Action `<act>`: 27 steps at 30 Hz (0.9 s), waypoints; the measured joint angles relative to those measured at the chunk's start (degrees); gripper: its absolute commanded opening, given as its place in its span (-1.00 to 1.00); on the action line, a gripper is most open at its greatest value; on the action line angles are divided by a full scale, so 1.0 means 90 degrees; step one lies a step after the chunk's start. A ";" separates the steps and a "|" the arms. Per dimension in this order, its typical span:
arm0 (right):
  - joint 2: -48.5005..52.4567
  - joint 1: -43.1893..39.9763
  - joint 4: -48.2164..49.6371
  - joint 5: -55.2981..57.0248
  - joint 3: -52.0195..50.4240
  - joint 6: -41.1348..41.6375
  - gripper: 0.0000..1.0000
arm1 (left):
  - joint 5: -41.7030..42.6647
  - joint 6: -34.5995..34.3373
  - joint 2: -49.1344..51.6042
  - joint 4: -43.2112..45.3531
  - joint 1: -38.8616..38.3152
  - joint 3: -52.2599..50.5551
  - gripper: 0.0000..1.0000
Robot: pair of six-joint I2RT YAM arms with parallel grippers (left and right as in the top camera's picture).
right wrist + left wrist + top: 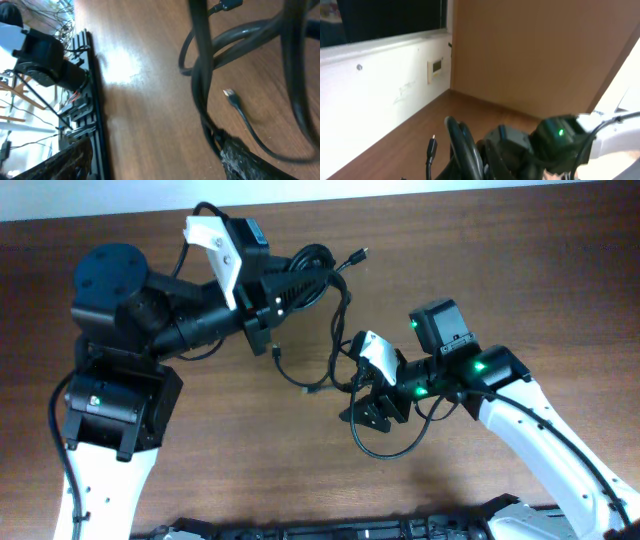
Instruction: Untangle cables
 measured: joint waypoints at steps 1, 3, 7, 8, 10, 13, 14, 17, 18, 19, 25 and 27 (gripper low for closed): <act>0.0049 0.0000 0.0194 0.0010 -0.0005 -0.0002 0.63 | 0.0000 -0.0095 0.0000 0.0085 0.0000 0.0000 -1.00; 0.0056 0.0005 0.0471 0.0010 -0.0010 -0.0007 0.63 | 0.0000 -0.0228 0.0000 0.0175 0.0000 0.0000 -1.00; 0.0056 0.0005 0.0687 0.0376 -0.0010 -0.0034 0.34 | -0.0002 -0.0525 0.0000 0.0359 0.0000 0.0000 -1.00; 0.0056 0.0005 0.0687 0.0447 -0.0010 -0.0034 0.18 | 0.0000 -0.0549 0.0000 0.0364 0.0000 0.0000 -1.00; 0.0056 0.0005 0.0702 0.0556 -0.0010 -0.0051 0.08 | 0.0000 -0.0583 0.0000 0.0379 0.0000 0.0000 -1.00; 0.0056 0.0005 0.0716 0.0629 -0.0010 -0.0068 0.09 | 0.0000 -0.0685 0.0000 0.0532 0.0000 0.0000 -1.00; 0.0056 0.0005 0.0733 0.0631 -0.0010 -0.0070 0.09 | 0.0000 -0.0755 0.0000 0.0571 -0.0005 0.0000 -1.00; 0.0056 0.0005 0.0826 0.0653 -0.0010 -0.0070 -0.09 | 0.0000 -0.0950 0.0000 0.0610 -0.0005 0.0000 -1.00; 0.0056 0.0005 0.0840 0.0670 -0.0010 -0.0095 -0.12 | 0.0000 -0.1037 0.0000 0.0678 -0.0005 0.0000 -1.00; 0.0056 0.0005 0.0850 0.0673 -0.0010 -0.0092 -0.12 | 0.0000 -0.1098 0.0000 0.0702 -0.0005 0.0000 -1.00; 0.0056 0.0005 0.0979 0.0673 -0.0010 -0.0092 -0.24 | -0.0005 -0.1396 0.0000 0.0724 -0.0107 0.0000 -1.00; 0.0056 0.0005 0.1042 0.0673 -0.0010 -0.0102 -0.40 | -0.0015 -0.1418 0.0000 0.0872 -0.0265 0.0000 -1.00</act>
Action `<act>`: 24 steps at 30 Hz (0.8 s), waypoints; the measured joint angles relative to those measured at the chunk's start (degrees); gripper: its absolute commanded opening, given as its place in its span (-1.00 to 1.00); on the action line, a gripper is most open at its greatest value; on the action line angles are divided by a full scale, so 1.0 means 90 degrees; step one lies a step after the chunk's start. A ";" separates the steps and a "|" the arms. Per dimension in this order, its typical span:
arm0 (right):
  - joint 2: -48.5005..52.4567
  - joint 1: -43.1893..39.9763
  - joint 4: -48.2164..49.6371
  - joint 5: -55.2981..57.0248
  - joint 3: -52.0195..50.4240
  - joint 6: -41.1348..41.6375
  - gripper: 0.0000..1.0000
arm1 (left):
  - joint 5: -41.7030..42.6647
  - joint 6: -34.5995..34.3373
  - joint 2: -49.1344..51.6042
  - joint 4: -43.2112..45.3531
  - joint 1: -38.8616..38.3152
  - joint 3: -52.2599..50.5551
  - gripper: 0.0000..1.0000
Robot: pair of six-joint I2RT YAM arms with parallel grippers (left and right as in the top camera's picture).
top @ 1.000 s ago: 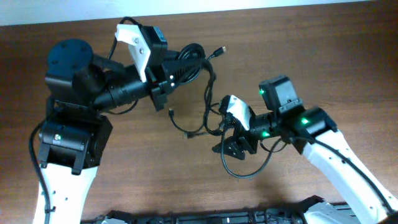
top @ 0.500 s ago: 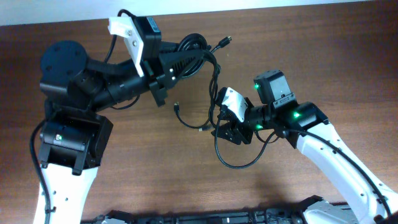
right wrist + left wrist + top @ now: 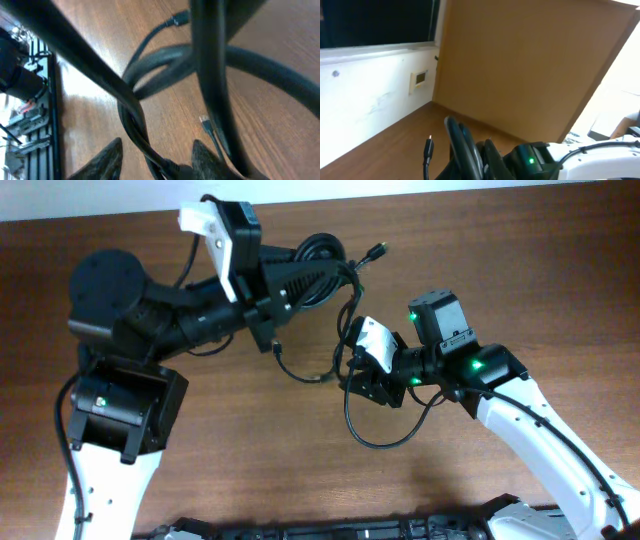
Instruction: Untangle cables
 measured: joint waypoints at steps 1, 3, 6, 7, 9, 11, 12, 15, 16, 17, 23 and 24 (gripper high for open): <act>0.0000 0.0000 0.0022 0.0000 0.0000 -0.0005 -0.38 | 0.0000 0.0000 0.0000 0.0019 -0.0036 0.0000 -1.00; 0.0000 0.0000 0.0019 0.0000 0.0000 0.0005 -0.03 | -0.0010 0.0000 0.0000 0.0034 -0.0039 0.0000 -1.00; 0.0000 0.0000 0.0022 0.0002 -0.0002 0.0010 0.12 | -0.0080 -0.0019 0.0000 0.0039 -0.0039 0.0000 -1.00; 0.0000 0.0000 0.0024 0.0000 -0.0002 0.0000 0.14 | -0.0092 -0.0024 0.0000 0.0036 -0.0039 0.0000 -1.00; 0.0000 0.0000 0.0034 -0.0015 -0.0002 -0.0007 0.15 | -0.0158 -0.0036 0.0000 0.0036 -0.0039 0.0000 -1.00; 0.0000 0.0000 0.0155 -0.0146 -0.0002 -0.0007 0.15 | -0.0338 -0.0044 0.0000 0.0034 -0.0039 0.0000 -1.00; 0.0000 0.0000 0.0308 -0.0245 -0.0002 -0.0005 0.15 | -0.0444 -0.0044 0.0000 0.0036 -0.0039 0.0000 -1.00; 0.0000 0.0000 0.0918 -0.0461 -0.0019 0.0005 0.12 | -0.0843 -0.0058 0.0002 0.0248 -0.0039 0.0000 -1.00; 0.0000 0.0000 0.1110 -0.0491 -0.0022 -0.0012 0.06 | -0.0967 -0.0090 0.0002 0.0486 -0.0039 0.0000 -1.00; 0.0000 0.0000 0.1307 -0.0520 -0.0027 -0.0005 -0.07 | -0.1005 -0.0119 0.0002 0.0663 -0.0039 0.0000 -1.00; 0.0000 0.0000 0.1593 -0.0561 -0.0027 -0.0010 -0.45 | -0.1141 -0.0151 -0.0002 0.0415 -0.0039 0.0034 -1.00; 0.0000 0.0000 0.1598 -0.0563 -0.0027 -0.0017 -0.59 | -0.1173 -0.0119 0.0000 0.0185 -0.0039 0.0036 -1.00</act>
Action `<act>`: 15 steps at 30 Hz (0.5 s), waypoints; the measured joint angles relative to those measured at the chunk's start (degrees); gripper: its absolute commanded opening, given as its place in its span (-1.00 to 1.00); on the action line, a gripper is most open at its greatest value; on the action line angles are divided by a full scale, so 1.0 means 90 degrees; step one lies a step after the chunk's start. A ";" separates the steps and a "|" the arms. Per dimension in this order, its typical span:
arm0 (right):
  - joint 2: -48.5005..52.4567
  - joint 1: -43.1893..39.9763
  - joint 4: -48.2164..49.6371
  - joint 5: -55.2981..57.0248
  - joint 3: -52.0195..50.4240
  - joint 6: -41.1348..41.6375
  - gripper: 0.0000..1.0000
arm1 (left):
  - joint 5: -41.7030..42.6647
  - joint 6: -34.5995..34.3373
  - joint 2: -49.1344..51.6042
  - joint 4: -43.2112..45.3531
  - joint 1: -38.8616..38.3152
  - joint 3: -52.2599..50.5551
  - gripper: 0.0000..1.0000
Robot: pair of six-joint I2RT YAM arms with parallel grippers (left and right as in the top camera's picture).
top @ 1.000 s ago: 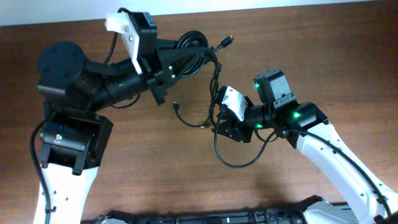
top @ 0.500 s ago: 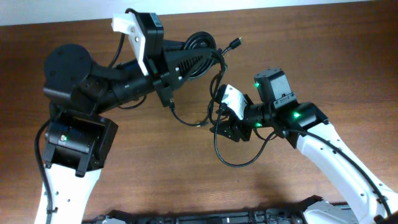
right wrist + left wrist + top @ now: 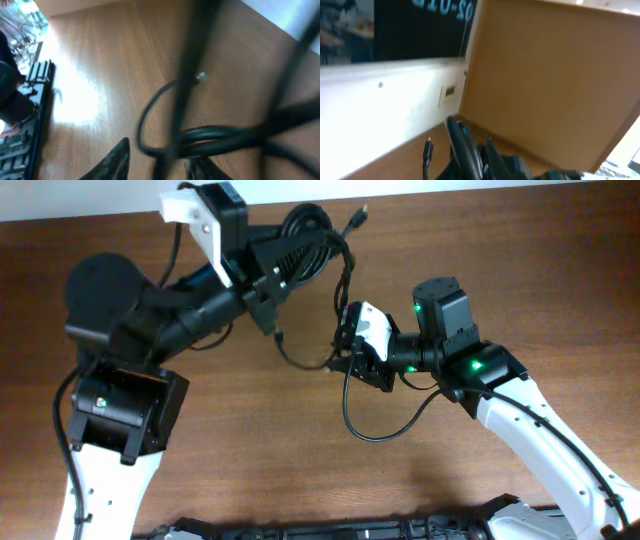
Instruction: Untangle cables
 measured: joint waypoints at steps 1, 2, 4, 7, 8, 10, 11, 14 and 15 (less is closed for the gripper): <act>0.0000 0.0000 -0.0005 0.0000 0.0000 -0.0007 -0.85 | -0.0044 0.0012 0.0010 -0.0124 0.0000 0.0000 -1.00; 0.0000 0.0000 -0.0002 -0.0005 0.0000 0.0024 -0.92 | -0.0075 0.0024 0.0012 -0.0192 0.0000 0.0000 -1.00; 0.0000 0.0000 -0.0005 -0.0005 0.0000 0.0107 -0.92 | -0.0143 0.0036 0.0012 -0.0216 0.0000 0.0000 -1.00; 0.0000 0.0000 -0.0032 -0.0010 0.0000 0.0160 -0.92 | -0.0243 0.0058 0.0012 -0.0233 0.0000 0.0000 -1.00; 0.0000 0.0000 -0.0039 -0.0012 0.0000 0.0170 -0.92 | -0.0260 0.0058 0.0012 -0.0240 0.0000 0.0000 -1.00; -0.0022 0.0000 -0.0041 -0.0012 0.0000 0.0170 -0.92 | -0.0262 0.0061 0.0012 -0.0250 0.0000 0.0000 -1.00; -0.0049 0.0000 -0.0039 -0.0015 0.0000 0.0172 -0.92 | -0.0265 0.0083 0.0012 -0.0282 0.0000 0.0002 -1.00; -0.0255 0.0000 0.0075 -0.0010 -0.0005 0.0175 -0.92 | -0.0316 0.0257 0.0012 -0.0578 0.0000 0.0015 -1.00; -0.0340 0.0000 0.0165 -0.0012 -0.0012 0.0177 -0.92 | -0.0333 0.0335 0.0012 -0.0772 0.0000 0.0034 -1.00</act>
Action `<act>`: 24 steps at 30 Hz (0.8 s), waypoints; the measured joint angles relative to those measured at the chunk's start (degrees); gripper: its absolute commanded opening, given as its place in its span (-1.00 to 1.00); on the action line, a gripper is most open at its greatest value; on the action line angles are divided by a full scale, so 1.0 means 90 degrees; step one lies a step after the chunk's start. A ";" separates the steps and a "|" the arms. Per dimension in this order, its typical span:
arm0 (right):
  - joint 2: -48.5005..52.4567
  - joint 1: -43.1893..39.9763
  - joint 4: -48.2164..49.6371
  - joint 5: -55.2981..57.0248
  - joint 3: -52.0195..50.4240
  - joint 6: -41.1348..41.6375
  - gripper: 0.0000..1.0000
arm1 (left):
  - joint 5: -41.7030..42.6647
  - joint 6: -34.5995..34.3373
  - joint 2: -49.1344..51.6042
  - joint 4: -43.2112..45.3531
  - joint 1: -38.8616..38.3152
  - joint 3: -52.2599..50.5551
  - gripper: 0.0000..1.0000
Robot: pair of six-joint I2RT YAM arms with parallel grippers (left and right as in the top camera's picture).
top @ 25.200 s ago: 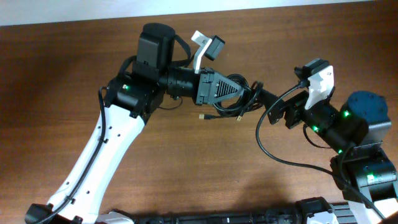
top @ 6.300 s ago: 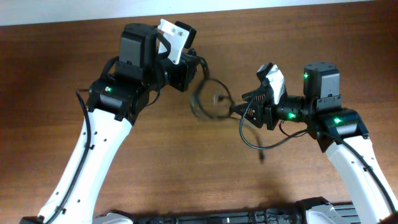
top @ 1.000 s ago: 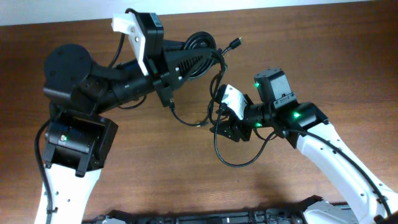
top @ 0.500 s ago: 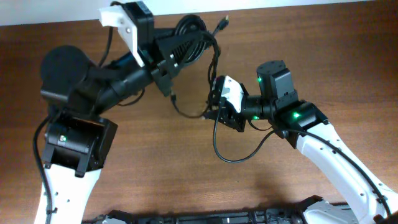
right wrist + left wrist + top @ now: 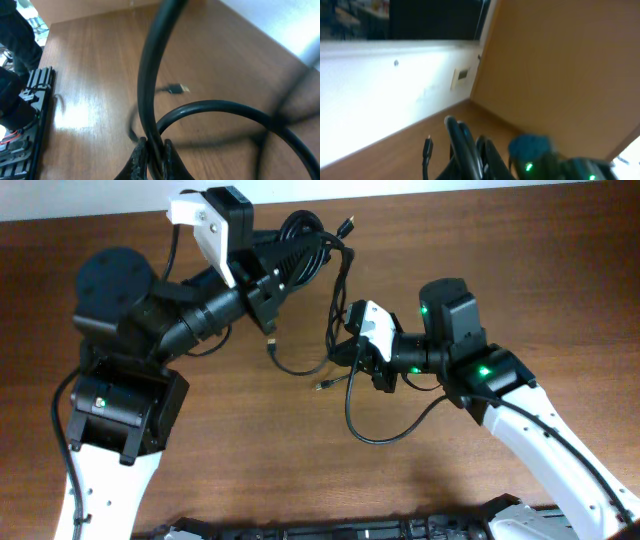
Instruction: Untangle cables
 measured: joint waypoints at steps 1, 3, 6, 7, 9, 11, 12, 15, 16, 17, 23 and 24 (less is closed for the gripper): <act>-0.0097 0.0000 0.0134 0.0000 -0.0005 -0.0002 -0.92 | -0.0032 0.0063 0.0000 -0.0223 0.0000 0.0005 -1.00; -0.0291 0.0000 0.0379 -0.0002 -0.0005 -0.0002 -0.92 | -0.0148 0.0160 0.0000 -0.0544 0.0000 0.0012 -1.00; -0.0566 0.0000 0.0578 -0.0005 -0.0005 -0.0002 -0.92 | -0.0291 0.0364 0.0000 -0.1037 0.0000 0.0012 -1.00; -0.0631 0.0000 0.0619 -0.0007 -0.0005 -0.0005 -0.92 | -0.0308 0.0444 0.0000 -0.1146 0.0000 0.0012 -1.00; -0.0758 0.0000 0.0743 -0.0007 -0.0005 -0.0005 -0.92 | -0.0333 0.0610 0.0000 -0.1401 0.0002 0.0015 -1.00; -0.0865 0.0000 0.0935 -0.0002 -0.0005 0.0000 -0.92 | -0.0335 0.0755 0.0002 -0.1736 0.0000 0.0015 -1.00; -0.0908 0.0000 0.1044 0.0022 -0.0005 0.0051 -0.92 | -0.0338 0.0848 0.0002 -0.1928 0.0002 0.0022 -1.00; -0.0940 0.0000 0.1435 0.0260 -0.0029 0.0330 -0.93 | -0.0391 0.1081 0.0019 -0.2356 0.0007 0.0041 -1.00; -0.0940 0.0000 0.1559 0.0316 -0.0041 0.0384 -0.92 | -0.0427 0.1132 0.0022 -0.2412 0.0015 0.0049 -1.00; -0.0940 0.0000 0.1698 0.0381 -0.0053 0.0452 -0.93 | -0.0442 0.1175 0.0024 -0.2482 0.0015 0.0058 -1.00; -0.1032 0.0000 0.2130 0.1212 -0.0087 0.0806 -0.92 | -0.0549 0.1792 0.0051 -0.3337 0.0027 0.0090 -1.00; -0.1086 0.0007 0.2198 0.1399 -0.0087 0.0818 -0.92 | -0.0554 0.1938 0.0063 -0.3541 0.0024 0.0087 -1.00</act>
